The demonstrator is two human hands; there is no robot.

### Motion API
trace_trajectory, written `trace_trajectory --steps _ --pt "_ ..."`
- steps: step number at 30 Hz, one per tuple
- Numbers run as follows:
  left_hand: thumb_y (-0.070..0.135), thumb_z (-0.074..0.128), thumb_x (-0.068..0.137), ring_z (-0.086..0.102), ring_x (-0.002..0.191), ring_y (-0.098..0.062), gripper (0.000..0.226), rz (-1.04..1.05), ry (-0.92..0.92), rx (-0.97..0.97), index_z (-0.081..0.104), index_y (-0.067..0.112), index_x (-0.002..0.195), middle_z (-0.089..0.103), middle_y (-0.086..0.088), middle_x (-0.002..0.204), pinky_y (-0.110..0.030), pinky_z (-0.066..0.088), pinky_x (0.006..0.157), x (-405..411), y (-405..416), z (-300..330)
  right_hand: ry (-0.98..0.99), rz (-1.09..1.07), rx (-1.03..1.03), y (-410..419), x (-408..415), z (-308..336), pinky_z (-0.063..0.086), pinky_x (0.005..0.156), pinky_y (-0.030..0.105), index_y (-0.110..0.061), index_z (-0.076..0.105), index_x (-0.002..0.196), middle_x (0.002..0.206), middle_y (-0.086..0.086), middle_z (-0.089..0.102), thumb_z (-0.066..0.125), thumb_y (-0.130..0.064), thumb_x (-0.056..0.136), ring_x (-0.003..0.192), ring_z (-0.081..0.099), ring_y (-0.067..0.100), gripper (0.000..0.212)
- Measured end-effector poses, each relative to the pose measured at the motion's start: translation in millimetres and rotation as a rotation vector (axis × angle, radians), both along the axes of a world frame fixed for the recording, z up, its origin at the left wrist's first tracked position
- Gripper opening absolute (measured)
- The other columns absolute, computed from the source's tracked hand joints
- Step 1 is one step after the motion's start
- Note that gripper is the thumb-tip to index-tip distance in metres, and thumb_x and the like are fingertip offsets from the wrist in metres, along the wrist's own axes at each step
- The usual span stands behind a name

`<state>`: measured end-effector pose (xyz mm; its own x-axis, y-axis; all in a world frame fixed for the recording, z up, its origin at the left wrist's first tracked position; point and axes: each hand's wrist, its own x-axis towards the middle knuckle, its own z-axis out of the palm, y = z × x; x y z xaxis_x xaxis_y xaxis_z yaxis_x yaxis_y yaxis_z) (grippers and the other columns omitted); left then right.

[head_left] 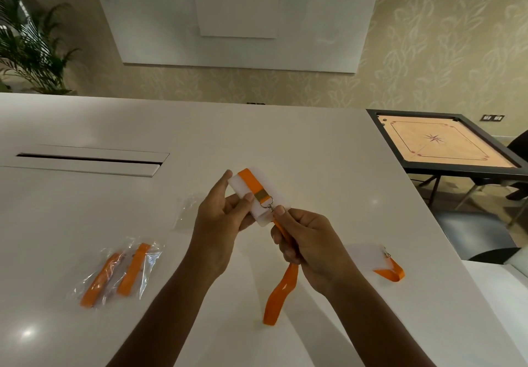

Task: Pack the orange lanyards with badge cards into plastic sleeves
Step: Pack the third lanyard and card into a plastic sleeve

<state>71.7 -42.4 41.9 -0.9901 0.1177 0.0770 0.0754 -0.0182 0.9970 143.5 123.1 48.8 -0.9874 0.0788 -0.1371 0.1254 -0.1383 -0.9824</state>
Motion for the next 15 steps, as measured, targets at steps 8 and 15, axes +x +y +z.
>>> trace_trajectory --steps 8,15 --pt "0.026 0.067 0.099 0.072 0.103 0.000 0.072 0.122 0.230 -0.163 0.032 0.030 0.161 0.065 0.009 0.133 -0.026 0.061 0.088 5.1 0.7 8.0 -0.091 0.023 -0.026 1.2 3.3 -1.7 0.041 0.049 0.024 -0.009 0.082 0.105 0.073 0.010 0.070 0.049 -0.041 0.109 0.046 0.050 0.012 0.046" --pt "0.023 0.063 0.101 0.058 0.120 0.014 0.056 0.121 0.609 -0.386 0.047 0.014 0.154 0.062 0.015 0.136 -0.001 0.047 0.092 8.9 3.0 3.1 -0.121 0.042 -0.049 2.4 5.0 1.8 0.043 0.049 0.023 -0.014 0.084 0.098 0.074 0.009 0.071 0.042 -0.052 0.109 0.050 0.054 0.014 0.057"
